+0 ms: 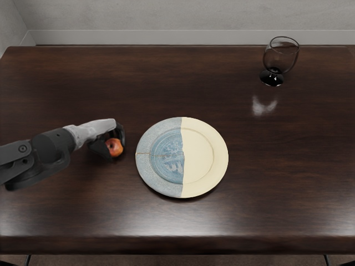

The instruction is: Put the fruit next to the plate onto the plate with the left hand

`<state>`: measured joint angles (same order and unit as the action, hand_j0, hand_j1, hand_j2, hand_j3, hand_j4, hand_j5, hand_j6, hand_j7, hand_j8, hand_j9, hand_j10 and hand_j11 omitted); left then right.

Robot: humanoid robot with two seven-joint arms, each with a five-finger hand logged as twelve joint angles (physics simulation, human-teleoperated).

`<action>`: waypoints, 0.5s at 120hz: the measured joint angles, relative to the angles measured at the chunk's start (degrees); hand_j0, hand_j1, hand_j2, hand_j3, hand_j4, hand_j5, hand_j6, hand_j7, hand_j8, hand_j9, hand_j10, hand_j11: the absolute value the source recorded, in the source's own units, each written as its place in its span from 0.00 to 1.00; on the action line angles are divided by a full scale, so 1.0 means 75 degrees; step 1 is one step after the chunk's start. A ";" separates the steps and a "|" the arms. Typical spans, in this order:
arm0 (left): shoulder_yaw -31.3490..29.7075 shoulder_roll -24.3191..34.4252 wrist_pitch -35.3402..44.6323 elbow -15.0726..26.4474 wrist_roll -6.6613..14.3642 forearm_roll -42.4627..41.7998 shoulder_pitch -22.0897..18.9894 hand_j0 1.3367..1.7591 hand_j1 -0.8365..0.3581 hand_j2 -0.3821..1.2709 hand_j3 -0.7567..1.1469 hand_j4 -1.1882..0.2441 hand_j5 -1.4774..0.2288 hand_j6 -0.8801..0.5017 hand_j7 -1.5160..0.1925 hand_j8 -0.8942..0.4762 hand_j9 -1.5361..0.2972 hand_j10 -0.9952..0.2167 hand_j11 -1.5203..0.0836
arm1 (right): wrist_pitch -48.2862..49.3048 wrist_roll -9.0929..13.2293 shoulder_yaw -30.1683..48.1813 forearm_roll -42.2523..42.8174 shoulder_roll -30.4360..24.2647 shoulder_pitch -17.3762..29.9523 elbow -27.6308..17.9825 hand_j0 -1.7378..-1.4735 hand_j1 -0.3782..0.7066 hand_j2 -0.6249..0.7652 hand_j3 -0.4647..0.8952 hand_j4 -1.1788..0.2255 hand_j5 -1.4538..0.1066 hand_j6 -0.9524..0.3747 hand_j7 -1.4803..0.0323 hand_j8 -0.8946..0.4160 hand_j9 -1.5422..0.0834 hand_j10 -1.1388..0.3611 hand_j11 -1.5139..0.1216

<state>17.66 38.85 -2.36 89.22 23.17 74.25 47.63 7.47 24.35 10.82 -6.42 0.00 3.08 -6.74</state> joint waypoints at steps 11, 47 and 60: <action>0.0012 -0.0022 -0.0040 0.0007 0.0002 -0.0011 0.0166 0.75 0.42 0.50 0.39 0.37 0.24 0.38 0.27 0.37 0.27 0.18 0.30 | 0.0000 0.0000 0.0000 -0.0001 0.0000 -0.0001 0.0000 0.30 0.03 0.45 0.34 0.84 0.93 0.72 0.98 0.68 0.95 0.76 0.93; 0.0020 -0.0059 -0.0433 -0.0020 0.0010 -0.0569 0.1105 0.75 0.47 0.48 0.40 0.35 0.22 0.36 0.27 0.33 0.26 0.17 0.29 | 0.0000 0.0000 0.0000 0.0000 0.0000 -0.0075 -0.0004 0.30 0.03 0.45 0.34 0.84 0.93 0.72 0.98 0.68 0.95 0.76 0.93; 0.0027 -0.0160 -0.0610 -0.0031 0.0108 -0.0808 0.1521 0.75 0.45 0.47 0.40 0.35 0.22 0.36 0.26 0.35 0.26 0.17 0.29 | 0.0000 0.0000 0.0000 0.0000 0.0000 -0.0095 -0.0004 0.30 0.03 0.45 0.34 0.84 0.93 0.72 0.98 0.68 0.95 0.76 0.93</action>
<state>17.86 37.65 -6.93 88.99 23.98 68.19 59.03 7.47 24.35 10.81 -6.42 0.00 2.37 -6.77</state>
